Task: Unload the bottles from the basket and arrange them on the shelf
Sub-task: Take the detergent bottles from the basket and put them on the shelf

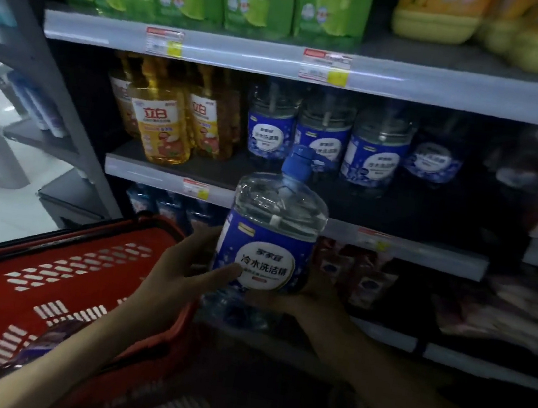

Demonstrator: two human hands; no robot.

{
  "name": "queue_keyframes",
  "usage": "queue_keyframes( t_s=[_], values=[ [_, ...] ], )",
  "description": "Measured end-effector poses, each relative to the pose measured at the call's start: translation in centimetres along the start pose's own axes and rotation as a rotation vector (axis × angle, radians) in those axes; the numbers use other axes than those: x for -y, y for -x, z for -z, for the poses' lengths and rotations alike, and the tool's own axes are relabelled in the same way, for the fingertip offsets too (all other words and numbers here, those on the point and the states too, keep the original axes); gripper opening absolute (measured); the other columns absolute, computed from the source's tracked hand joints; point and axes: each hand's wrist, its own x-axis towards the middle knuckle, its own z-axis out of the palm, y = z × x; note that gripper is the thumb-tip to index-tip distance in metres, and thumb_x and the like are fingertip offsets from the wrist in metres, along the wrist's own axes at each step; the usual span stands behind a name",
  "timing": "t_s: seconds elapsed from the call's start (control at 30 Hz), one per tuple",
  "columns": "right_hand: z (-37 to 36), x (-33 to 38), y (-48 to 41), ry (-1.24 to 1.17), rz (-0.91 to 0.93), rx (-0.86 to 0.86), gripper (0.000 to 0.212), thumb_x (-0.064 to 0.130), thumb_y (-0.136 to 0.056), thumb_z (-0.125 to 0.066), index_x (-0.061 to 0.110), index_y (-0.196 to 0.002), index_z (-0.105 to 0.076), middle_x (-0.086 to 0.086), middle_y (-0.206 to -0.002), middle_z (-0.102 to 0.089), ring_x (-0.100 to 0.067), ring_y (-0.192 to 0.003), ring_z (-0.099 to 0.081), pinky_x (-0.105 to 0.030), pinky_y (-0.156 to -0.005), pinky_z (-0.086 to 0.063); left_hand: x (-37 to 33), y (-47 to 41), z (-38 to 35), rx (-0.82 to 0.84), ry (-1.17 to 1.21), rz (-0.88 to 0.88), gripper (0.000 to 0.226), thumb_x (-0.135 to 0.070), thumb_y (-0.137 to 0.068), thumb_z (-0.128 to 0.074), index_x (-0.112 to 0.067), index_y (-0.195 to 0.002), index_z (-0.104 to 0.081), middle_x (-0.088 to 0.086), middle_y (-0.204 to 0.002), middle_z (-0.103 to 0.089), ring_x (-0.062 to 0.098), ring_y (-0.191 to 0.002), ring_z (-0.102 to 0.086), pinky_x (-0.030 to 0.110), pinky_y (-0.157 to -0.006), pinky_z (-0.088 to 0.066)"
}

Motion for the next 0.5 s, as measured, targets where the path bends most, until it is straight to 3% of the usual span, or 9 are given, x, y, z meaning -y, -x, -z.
queue_keyframes(
  t_s=[0.1, 0.23, 0.3, 0.43, 0.5],
  values=[
    [2.8, 0.0, 1.2, -0.024, 0.025, -0.102, 0.058, 0.012, -0.072, -0.092, 0.024, -0.123, -0.066, 0.009, -0.115, -0.076, -0.010, -0.112, -0.070, -0.019, -0.084, -0.058, 0.5, -0.6, -1.6, -0.013, -0.093, -0.016, 0.041, -0.028, -0.084, -0.072, -0.031, -0.124, -0.063, -0.013, -0.119, -0.073, 0.013, -0.111, -0.071, 0.040, -0.086, -0.062],
    [5.9, 0.3, 2.1, -0.067, 0.043, -0.236, 0.068, 0.008, -0.065, -0.094, 0.028, -0.124, -0.067, 0.009, -0.117, -0.076, -0.010, -0.110, -0.071, -0.034, -0.090, -0.061, -0.9, -2.9, -4.7, 0.058, -0.115, -0.138, 0.048, -0.045, -0.080, -0.071, -0.027, -0.124, -0.061, -0.014, -0.121, -0.070, 0.010, -0.112, -0.069, 0.028, -0.083, -0.061],
    [7.2, 0.4, 2.5, -0.097, 0.040, -0.324, 0.072, 0.010, -0.061, -0.096, 0.024, -0.125, -0.068, 0.007, -0.117, -0.076, -0.013, -0.110, -0.071, -0.038, -0.093, -0.060, -1.5, -4.5, -6.6, 0.094, -0.115, -0.159, 0.049, -0.042, -0.081, -0.073, -0.024, -0.125, -0.062, -0.010, -0.121, -0.071, 0.010, -0.112, -0.069, 0.027, -0.084, -0.061],
    [10.7, 0.4, 2.7, -0.111, 0.074, -0.415, 0.075, 0.016, -0.056, -0.096, 0.020, -0.126, -0.068, 0.006, -0.114, -0.077, -0.015, -0.107, -0.073, -0.032, -0.085, -0.063, -1.8, -8.2, -10.3, 0.116, -0.231, -0.170, 0.054, -0.032, -0.082, -0.080, -0.029, -0.132, -0.059, -0.014, -0.118, -0.069, 0.001, -0.108, -0.066, 0.023, -0.082, -0.059],
    [12.5, 0.5, 2.6, -0.106, 0.116, -0.450, 0.074, 0.008, -0.060, -0.094, 0.017, -0.128, -0.066, 0.005, -0.115, -0.077, -0.012, -0.104, -0.073, -0.026, -0.080, -0.062, -1.9, -9.9, -12.1, 0.120, -0.248, -0.153, 0.059, -0.035, -0.081, -0.084, -0.029, -0.133, -0.058, -0.015, -0.120, -0.068, 0.002, -0.107, -0.066, 0.027, -0.082, -0.061]
  ],
)
